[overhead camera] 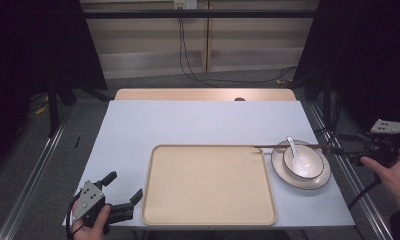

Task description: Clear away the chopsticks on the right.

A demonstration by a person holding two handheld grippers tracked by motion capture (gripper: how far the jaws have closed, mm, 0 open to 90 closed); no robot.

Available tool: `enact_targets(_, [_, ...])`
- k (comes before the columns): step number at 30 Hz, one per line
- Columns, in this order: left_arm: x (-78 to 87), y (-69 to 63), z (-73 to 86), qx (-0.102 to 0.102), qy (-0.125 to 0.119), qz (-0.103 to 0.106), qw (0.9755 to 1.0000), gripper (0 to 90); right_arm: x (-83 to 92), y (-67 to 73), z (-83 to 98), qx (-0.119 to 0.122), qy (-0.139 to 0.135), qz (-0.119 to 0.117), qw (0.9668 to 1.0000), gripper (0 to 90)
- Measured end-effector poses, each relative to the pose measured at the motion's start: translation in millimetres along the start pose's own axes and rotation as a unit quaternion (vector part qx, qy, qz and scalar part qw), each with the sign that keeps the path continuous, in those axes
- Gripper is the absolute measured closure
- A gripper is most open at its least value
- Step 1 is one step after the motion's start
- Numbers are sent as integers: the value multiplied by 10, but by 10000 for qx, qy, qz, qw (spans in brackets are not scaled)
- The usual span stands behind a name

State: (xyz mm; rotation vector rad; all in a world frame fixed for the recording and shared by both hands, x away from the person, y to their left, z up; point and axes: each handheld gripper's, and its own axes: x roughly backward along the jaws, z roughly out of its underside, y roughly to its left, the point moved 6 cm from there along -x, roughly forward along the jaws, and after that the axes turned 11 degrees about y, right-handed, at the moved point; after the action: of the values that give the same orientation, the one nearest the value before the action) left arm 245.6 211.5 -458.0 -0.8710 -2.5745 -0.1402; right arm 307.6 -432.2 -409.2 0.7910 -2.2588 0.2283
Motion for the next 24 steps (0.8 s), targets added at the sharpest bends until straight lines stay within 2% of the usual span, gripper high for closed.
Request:
enact_targets(1, [0, 0, 0, 0, 0, 0, 10000, 16, -34, -35, -28, 98, 125, 62, 9999, 285])
enact_targets(2, [-4, -2, 0, -14, 5, 12, 10000, 16, -34, -35, -28, 98, 125, 62, 9999, 285])
enact_targets(4, [-7, -4, -3, -11, -3, 20, 10000, 16, -102, -98, -76, 199, 335, 28, 9992, 271])
enact_targets(5, [-7, -3, -5, -13, -10, 23, 10000, 16, -135, -124, -98, 302, 432, -29, 9986, 271])
enact_targets(7, [-6, 2, 3, -1, 23, 4, 10000, 16, -223, -199, -154, 494, 719, 25, 9962, 272])
enact_targets(9, [-5, 9, 2, 21, 14, -12, 10000, 14, -254, -216, -171, 515, 788, 42, 9956, 287])
enact_targets(10, [-4, 11, 2, 11, 15, -17, 10000, 14, -311, -242, -197, 601, 941, -1, 9937, 316])
enact_targets(11, [-3, 10, 4, 13, 18, -8, 10000, 14, -311, -242, -197, 601, 941, -1, 9937, 316])
enact_targets(12, [-2, 11, 7, 31, 29, -12, 10000, 14, -373, -266, -212, 653, 1087, -95, 9919, 354])
enact_targets(15, [-3, 13, 5, 40, 21, -17, 10000, 14, -425, -308, -220, 667, 1235, -77, 9901, 392])
enact_targets(16, [-5, 12, 4, 20, 30, -11, 10000, 14, -481, -351, -224, 631, 1407, -80, 9880, 362])
enact_targets(17, [-5, 12, 4, 20, 30, -11, 10000, 14, -481, -351, -224, 631, 1407, -80, 9880, 362])
enact_targets(18, [-8, 12, 4, 17, 31, -7, 10000, 14, -515, -381, -229, 603, 1484, -70, 9871, 283])
enact_targets(19, [-13, 11, 4, 14, 32, -1, 10000, 15, -551, -415, -234, 565, 1540, 95, 9864, 230])
enact_targets(20, [-14, 15, 7, -28, 68, 10, 10000, 15, -577, -428, -231, 525, 1645, 94, 9849, 283])
enact_targets(22, [-25, 18, 5, -1, 56, 0, 10000, 15, -633, -458, -232, 601, 1768, 71, 9824, 308])
enact_targets(23, [-27, 20, 7, 14, 59, -1, 10000, 15, -695, -482, -238, 652, 1854, -24, 9805, 400])
enact_targets(24, [-27, 20, 7, 14, 59, -1, 10000, 15, -695, -482, -238, 652, 1854, -24, 9805, 400])
